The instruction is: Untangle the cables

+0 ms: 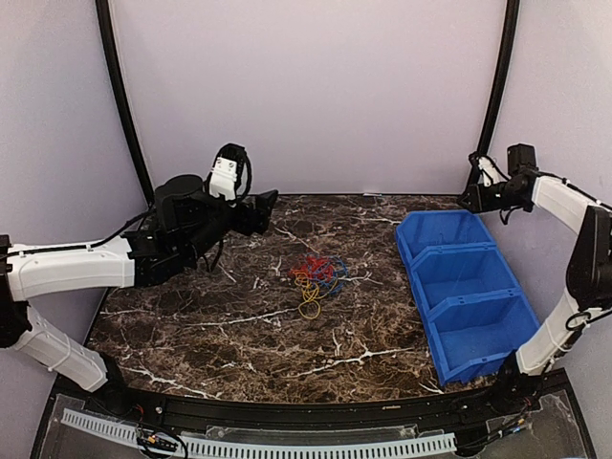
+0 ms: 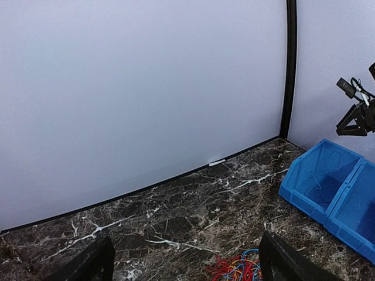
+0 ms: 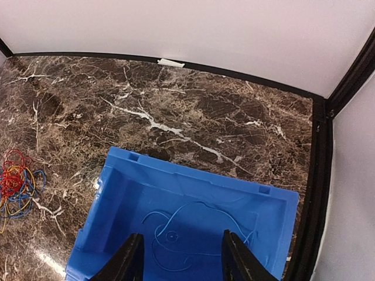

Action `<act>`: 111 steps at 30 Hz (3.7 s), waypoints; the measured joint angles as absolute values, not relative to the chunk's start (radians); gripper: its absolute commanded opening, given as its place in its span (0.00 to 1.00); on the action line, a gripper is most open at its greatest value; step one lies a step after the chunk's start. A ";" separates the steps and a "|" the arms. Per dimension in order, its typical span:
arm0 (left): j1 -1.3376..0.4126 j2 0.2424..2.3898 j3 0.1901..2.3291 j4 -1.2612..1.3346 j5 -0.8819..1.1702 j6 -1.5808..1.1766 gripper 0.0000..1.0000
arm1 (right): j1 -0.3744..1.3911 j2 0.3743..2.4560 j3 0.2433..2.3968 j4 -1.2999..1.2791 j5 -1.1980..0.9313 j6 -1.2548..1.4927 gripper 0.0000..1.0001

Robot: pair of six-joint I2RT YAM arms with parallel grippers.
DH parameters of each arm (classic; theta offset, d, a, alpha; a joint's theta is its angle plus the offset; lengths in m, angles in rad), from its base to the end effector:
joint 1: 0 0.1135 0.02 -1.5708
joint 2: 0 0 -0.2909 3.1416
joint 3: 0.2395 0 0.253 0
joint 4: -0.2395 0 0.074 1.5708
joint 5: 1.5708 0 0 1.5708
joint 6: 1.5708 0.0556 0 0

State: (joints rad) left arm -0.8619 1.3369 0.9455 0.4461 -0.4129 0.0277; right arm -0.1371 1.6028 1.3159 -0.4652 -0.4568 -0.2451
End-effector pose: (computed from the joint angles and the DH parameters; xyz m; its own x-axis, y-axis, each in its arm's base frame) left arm 0.2301 -0.2340 0.3650 0.0476 -0.0165 -0.9987 0.4333 0.9012 0.0057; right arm 0.3724 -0.0266 0.3076 -0.6089 -0.1358 -0.7816 -0.3548 0.9278 0.1151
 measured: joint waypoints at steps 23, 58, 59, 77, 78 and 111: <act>-0.725 1.628 1.116 0.155 -0.161 -0.368 0.85 | 0.549 1.833 1.533 -0.541 -0.435 -0.392 0.40; -0.592 1.635 1.104 0.157 0.027 -0.596 0.81 | 0.665 2.209 1.831 -0.611 -0.443 -0.315 0.15; -0.592 1.635 1.104 0.158 0.027 -0.595 0.81 | 0.665 2.213 1.833 -0.612 -0.443 -0.313 0.09; -0.592 1.574 0.919 0.468 0.251 -0.518 0.78 | 0.675 1.982 1.810 -0.662 -0.524 -0.283 0.00; -0.598 1.533 0.874 0.514 0.272 -0.490 0.79 | 0.678 1.942 1.806 -0.662 -0.534 -0.276 0.00; -0.943 1.805 0.952 1.029 -0.044 -0.031 0.29 | 0.788 1.634 1.825 -0.693 -0.572 -0.268 0.00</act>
State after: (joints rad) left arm -0.9428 1.8046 0.9520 1.0286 -0.0444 -0.0307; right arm 0.7876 1.6344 1.8252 -0.6926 -0.5724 -0.2684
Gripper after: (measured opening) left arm 0.310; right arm 0.009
